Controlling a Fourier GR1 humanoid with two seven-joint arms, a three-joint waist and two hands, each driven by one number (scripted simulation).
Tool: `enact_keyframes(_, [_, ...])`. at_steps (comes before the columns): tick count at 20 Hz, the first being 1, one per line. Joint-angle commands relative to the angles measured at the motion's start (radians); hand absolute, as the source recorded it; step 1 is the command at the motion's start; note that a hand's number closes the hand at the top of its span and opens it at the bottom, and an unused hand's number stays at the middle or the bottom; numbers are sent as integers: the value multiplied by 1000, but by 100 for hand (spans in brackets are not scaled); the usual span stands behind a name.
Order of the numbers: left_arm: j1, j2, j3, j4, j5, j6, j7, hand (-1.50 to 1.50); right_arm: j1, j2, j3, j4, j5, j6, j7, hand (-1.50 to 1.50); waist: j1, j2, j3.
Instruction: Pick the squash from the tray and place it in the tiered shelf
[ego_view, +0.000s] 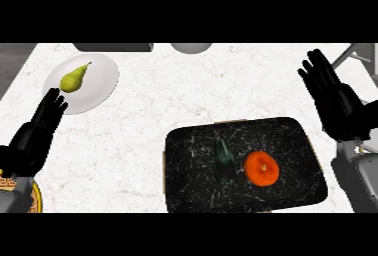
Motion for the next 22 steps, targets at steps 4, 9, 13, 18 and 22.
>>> enact_keyframes(4, [10, -32, -57, -28, -76, 55, 21, 0, 160, -4, -111, -66, 145, -341, 62, -150, -71, -17, 7])
enact_keyframes(9, [7, -25, -45, -8, -60, 39, 26, 0, 322, -51, -168, 79, 259, -470, 74, 150, -165, 41, -19])
enact_keyframes(13, [-9, -70, -85, -23, -85, 79, 50, 0, 432, 80, -258, 65, 377, -824, -1, -150, -145, -3, 3])
enact_keyframes(18, [-17, -104, -134, -8, -120, 87, 64, 0, 588, 365, -184, -196, 457, -1063, -206, -150, -101, -15, 6])
enact_keyframes(22, [-74, -169, -191, -5, -176, 121, 91, 0, 774, 389, 62, -375, 469, -1042, -231, -150, -48, -6, 7])
